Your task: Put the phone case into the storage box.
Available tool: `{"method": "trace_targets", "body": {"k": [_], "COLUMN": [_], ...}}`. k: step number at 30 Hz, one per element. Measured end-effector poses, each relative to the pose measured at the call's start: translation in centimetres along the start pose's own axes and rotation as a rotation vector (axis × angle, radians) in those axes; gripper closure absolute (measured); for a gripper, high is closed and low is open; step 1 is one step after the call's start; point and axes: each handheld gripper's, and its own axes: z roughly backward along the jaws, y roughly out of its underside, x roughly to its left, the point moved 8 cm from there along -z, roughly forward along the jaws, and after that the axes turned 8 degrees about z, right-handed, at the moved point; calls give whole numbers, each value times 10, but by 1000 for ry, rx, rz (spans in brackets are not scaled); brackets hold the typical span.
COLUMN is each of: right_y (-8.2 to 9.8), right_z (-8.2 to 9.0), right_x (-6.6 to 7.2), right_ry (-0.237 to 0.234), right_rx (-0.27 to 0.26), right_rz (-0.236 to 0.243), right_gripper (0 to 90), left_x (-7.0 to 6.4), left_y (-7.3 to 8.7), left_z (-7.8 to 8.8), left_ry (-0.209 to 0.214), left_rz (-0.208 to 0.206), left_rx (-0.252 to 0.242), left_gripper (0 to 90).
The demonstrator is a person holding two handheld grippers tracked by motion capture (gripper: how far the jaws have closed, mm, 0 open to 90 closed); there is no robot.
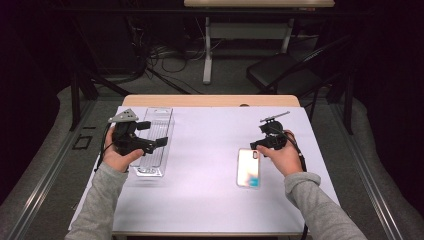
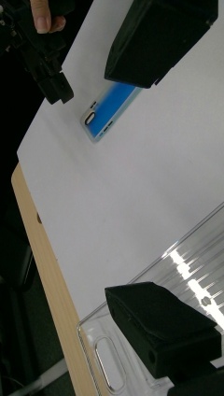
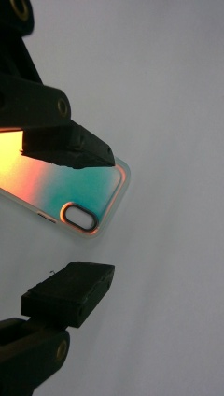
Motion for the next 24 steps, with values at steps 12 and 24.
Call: {"method": "trace_targets", "body": {"k": [12, 24], "right_y": [6, 9], "right_z": [-9, -15], "right_x": [5, 6], "right_ry": [15, 14], "right_rx": [61, 79], "right_rz": [9, 15], "right_gripper": [430, 432], "left_x": [2, 3], "left_y": [0, 0], "left_z": [2, 3], "left_ry": [-3, -6], "left_rz": [6, 9], "left_rx": [-4, -10], "left_gripper": [7, 7]}}
